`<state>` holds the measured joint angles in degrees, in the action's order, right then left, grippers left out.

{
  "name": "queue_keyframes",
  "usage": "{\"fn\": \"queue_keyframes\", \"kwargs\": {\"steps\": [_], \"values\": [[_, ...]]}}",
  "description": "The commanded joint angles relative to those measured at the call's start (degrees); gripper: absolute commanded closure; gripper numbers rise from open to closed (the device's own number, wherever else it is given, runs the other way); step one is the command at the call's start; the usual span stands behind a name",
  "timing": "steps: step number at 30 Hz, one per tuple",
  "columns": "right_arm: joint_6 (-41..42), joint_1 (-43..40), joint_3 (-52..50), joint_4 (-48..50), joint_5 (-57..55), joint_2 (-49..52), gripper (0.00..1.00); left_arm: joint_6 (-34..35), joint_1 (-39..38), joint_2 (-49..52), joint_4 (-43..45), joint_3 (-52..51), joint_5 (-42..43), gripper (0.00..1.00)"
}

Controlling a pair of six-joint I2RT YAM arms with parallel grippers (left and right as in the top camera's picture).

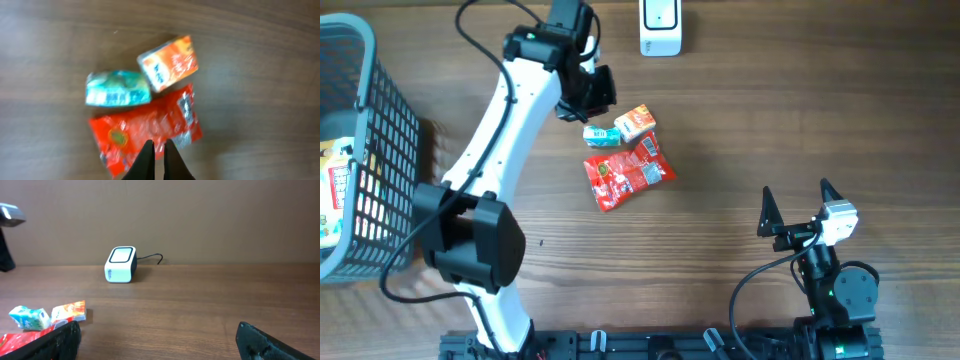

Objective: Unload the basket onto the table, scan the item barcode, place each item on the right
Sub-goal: 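Grasp the red snack bag with the left gripper and lift it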

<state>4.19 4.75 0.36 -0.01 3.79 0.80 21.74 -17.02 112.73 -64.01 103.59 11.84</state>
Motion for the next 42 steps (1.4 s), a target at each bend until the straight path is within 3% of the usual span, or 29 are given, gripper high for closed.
{"fn": "queue_keyframes", "kwargs": {"steps": [1, 6, 11, 14, 16, 19, 21, 27, 31, 37, 42], "values": [[-0.8, 0.2, -0.1, 0.1, -0.4, -0.2, 0.01, -0.2, -0.9, 3.4, 6.5, -6.2, -0.4, 0.96], [-0.8, 0.2, -0.1, 0.1, -0.4, -0.2, 0.00, -0.1, -0.7, 7.0, 11.5, -10.2, -3.5, 0.92], [-0.8, 0.2, -0.1, 0.1, -0.4, -0.2, 0.00, -0.1, -0.3, 7.7, 8.4, -10.2, -7.6, 0.91], [-0.8, 0.2, -0.1, 0.1, -0.4, -0.2, 0.00, -0.1, 0.5, 6.7, 3.2, -9.0, -6.4, 0.96], [-0.8, 0.2, -0.1, 0.1, -0.4, -0.2, 0.00, -0.1, 1.1, 5.3, -1.0, -6.6, -1.2, 0.96], [-0.8, 0.2, -0.1, 0.1, -0.4, -0.2, 0.00, -3.5, 1.5, 2.9, -4.7, -2.8, 17.7, 0.96], [-0.8, 0.2, -0.1, 0.1, -0.4, -0.2, 0.00, -3.5, 1.1, 2.0, -4.2, -2.8, 20.4, 0.96], [-0.8, 0.2, -0.1, 0.1, -0.4, -0.2, 0.00, -2.6, -3.9, 2.6, -2.4, -5.9, 15.3, 0.96], [-0.8, 0.2, -0.1, 0.1, -0.4, -0.2, 0.00, 6.1, -10.1, 2.6, -1.3, -12.5, -4.7, 0.96], [-0.8, 0.2, -0.1, 0.1, -0.4, -0.2, 0.00, 15.0, -15.1, 2.6, 7.3, -23.6, -21.4, 0.96], [-0.8, 0.2, -0.1, 0.1, -0.4, -0.2, 0.00, 14.4, -14.3, 1.9, 8.6, -24.5, -18.8, 0.96]]}}
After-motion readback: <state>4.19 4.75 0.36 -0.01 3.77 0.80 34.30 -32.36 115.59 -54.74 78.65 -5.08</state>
